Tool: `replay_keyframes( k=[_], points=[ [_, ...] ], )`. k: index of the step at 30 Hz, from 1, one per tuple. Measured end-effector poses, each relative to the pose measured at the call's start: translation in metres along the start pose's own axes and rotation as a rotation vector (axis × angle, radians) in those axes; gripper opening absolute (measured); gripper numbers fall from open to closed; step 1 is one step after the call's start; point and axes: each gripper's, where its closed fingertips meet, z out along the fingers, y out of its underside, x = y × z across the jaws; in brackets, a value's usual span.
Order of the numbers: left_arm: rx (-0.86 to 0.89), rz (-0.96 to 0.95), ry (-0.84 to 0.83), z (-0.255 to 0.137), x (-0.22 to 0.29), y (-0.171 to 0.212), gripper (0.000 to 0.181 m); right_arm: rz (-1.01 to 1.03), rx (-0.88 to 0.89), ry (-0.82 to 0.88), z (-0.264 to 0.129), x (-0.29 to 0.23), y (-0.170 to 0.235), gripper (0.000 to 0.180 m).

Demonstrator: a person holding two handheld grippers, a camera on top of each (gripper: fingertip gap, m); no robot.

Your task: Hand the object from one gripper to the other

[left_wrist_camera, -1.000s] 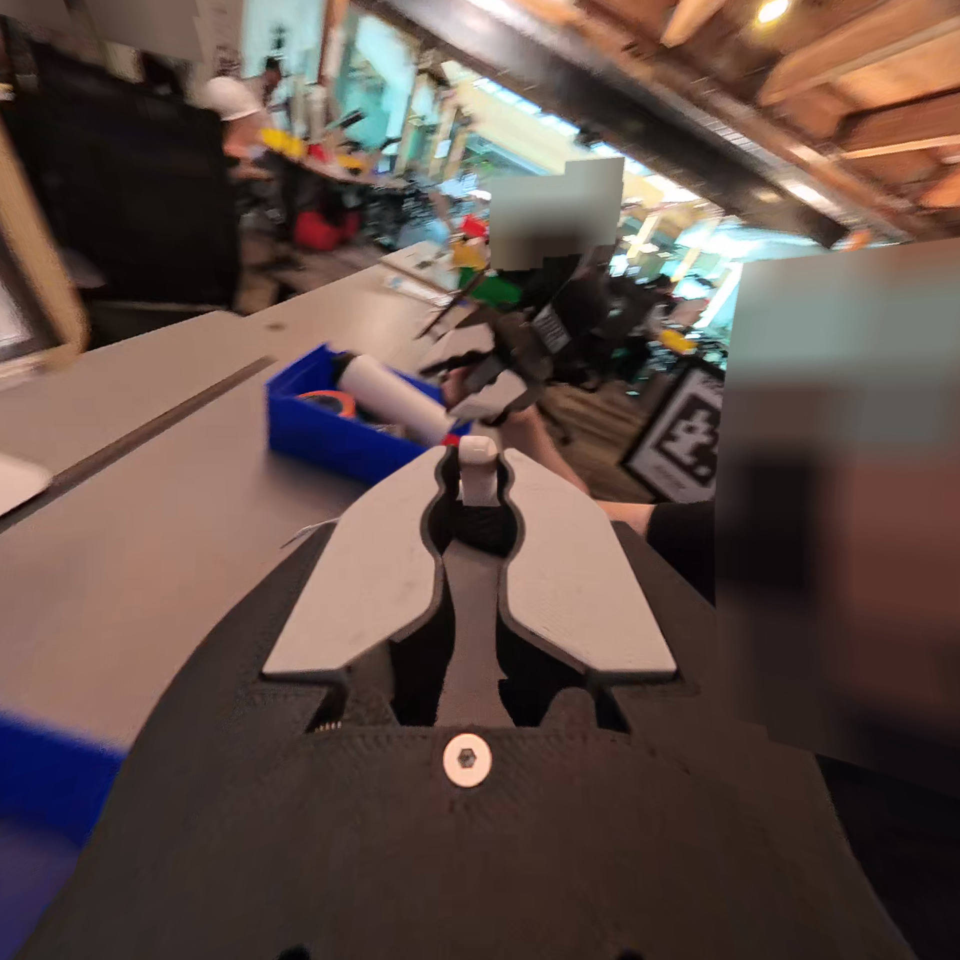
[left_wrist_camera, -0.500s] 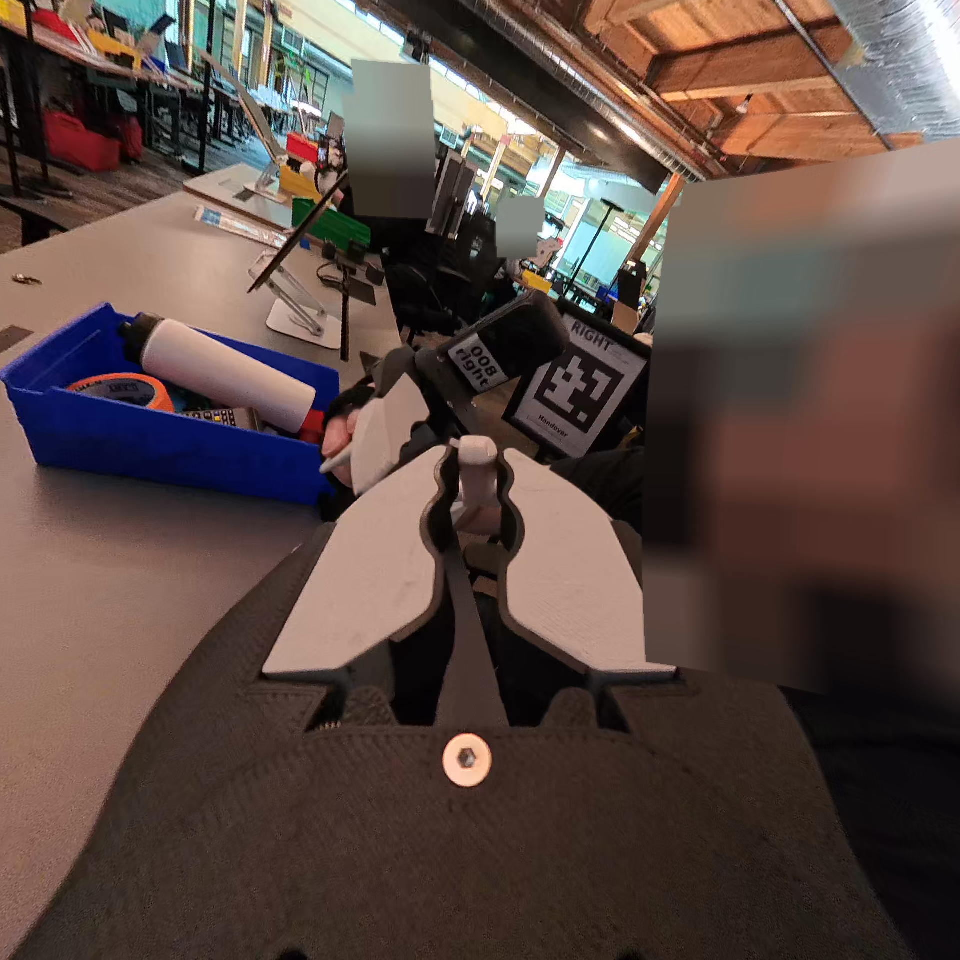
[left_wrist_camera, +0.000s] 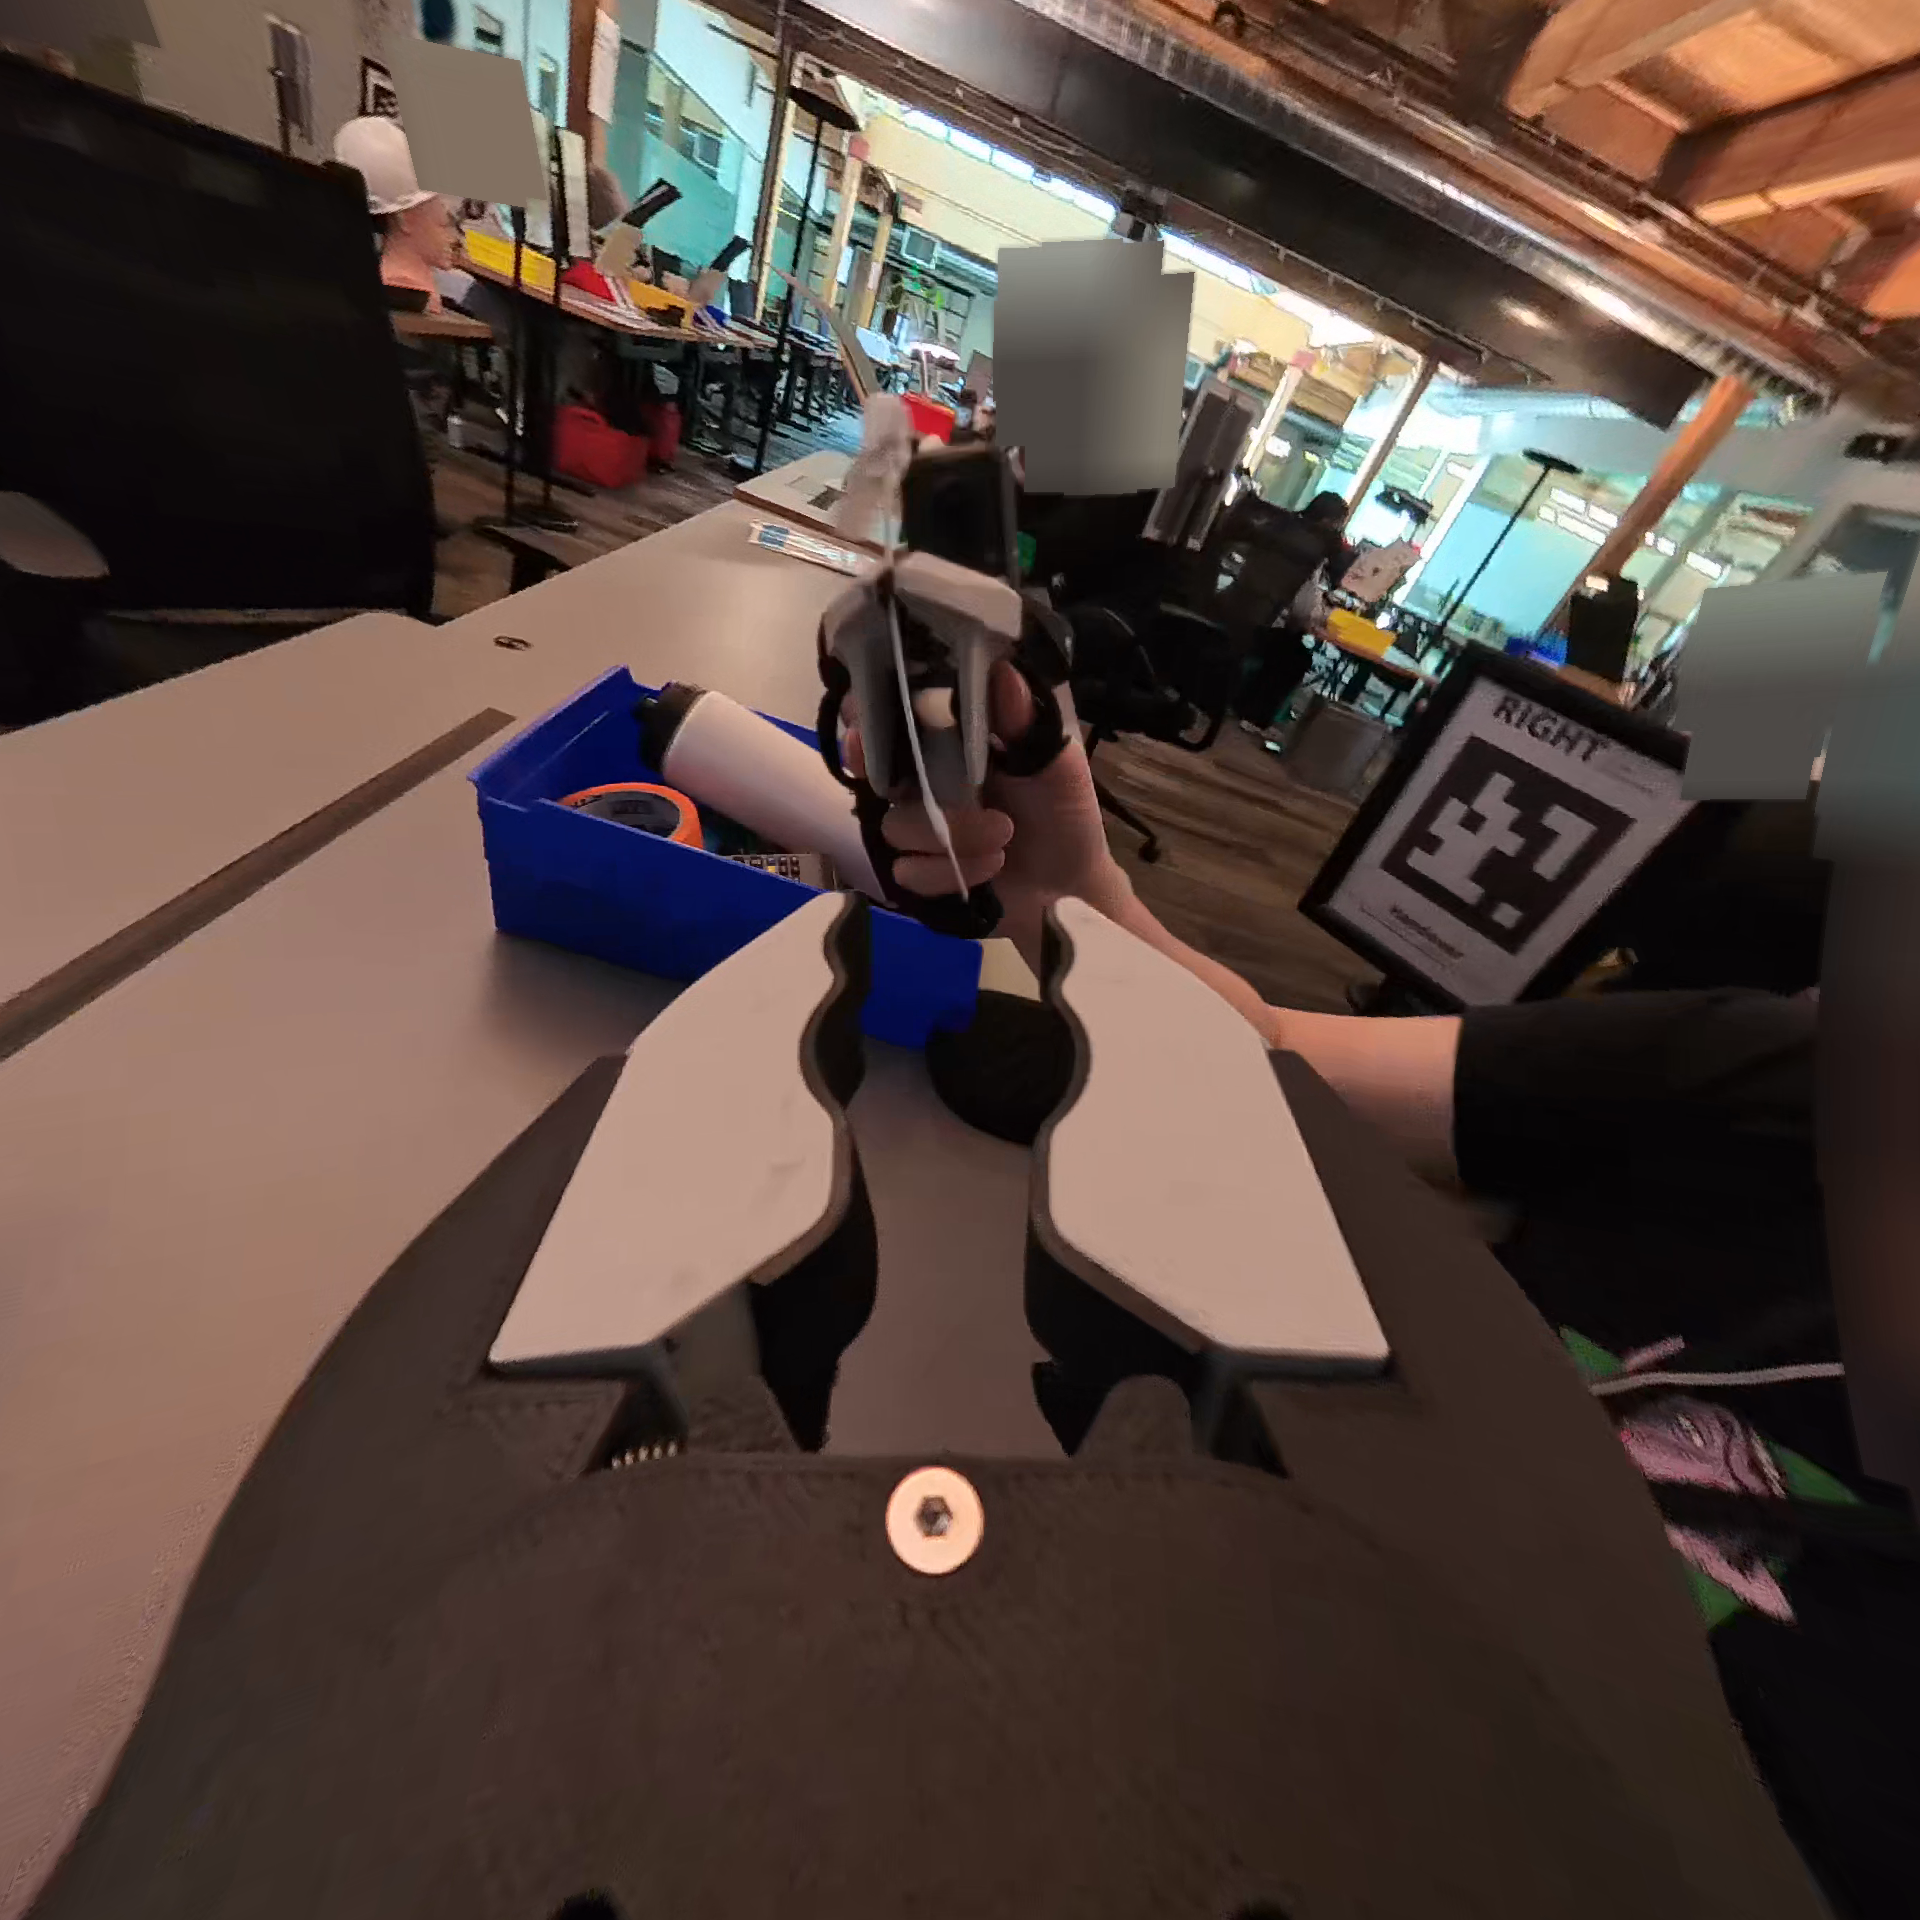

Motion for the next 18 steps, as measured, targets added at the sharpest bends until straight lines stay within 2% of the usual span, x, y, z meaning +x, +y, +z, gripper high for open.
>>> replay_keyframes(
  k=[2, 6, 11, 18],
  points=[
    [0.012, -0.054, -0.007, 0.017, -0.015, 0.011, 0.023, 0.113, 0.054, 0.012, -0.015, 0.027, -0.007, 0.002],
    [0.03, -0.125, -0.025, 0.046, -0.037, 0.036, 0.02, 0.169, 0.054, 0.065, -0.029, 0.061, -0.002, 0.002],
    [0.079, -0.121, -0.046, 0.062, -0.043, 0.046, 0.019, 0.153, -0.01, 0.057, -0.02, 0.057, 0.01, 0.002],
    [0.041, -0.171, 0.044, 0.071, -0.03, 0.055, 0.018, 0.037, -0.116, 0.055, -0.002, 0.038, 0.028, 0.002]
  ],
)
